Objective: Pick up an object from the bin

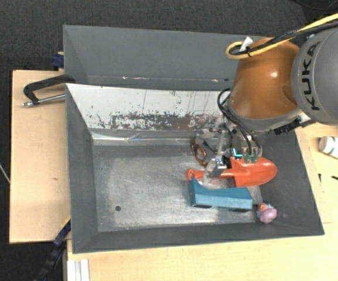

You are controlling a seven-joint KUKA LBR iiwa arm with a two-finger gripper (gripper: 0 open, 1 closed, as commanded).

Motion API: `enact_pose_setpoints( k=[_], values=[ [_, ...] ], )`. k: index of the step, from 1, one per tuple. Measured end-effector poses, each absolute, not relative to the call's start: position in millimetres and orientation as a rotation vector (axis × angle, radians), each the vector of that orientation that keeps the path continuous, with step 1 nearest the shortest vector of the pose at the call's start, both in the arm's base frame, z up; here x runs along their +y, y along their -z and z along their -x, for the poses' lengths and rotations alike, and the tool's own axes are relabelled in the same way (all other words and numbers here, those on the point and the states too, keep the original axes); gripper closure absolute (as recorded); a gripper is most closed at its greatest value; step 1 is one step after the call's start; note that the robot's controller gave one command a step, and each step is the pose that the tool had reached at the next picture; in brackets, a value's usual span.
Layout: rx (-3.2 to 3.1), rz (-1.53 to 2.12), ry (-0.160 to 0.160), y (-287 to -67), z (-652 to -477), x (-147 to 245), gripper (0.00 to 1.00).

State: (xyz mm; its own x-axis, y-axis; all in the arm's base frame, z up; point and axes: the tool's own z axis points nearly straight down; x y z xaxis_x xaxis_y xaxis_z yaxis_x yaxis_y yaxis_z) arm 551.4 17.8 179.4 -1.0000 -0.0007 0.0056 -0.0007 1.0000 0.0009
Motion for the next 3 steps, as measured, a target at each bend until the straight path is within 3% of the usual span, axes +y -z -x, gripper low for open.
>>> enact_pose_setpoints(
  k=[1, 2, 3],
  values=[
    [-3.144, 0.000, 0.002, -183.9, -553.2, 17.7, 0.00],
    [-3.148, -0.092, 0.002, -119.6, -544.2, -35.2, 0.00],
    [-3.146, -0.103, 0.004, -120.0, -544.0, -37.8, 0.00]
  ],
)
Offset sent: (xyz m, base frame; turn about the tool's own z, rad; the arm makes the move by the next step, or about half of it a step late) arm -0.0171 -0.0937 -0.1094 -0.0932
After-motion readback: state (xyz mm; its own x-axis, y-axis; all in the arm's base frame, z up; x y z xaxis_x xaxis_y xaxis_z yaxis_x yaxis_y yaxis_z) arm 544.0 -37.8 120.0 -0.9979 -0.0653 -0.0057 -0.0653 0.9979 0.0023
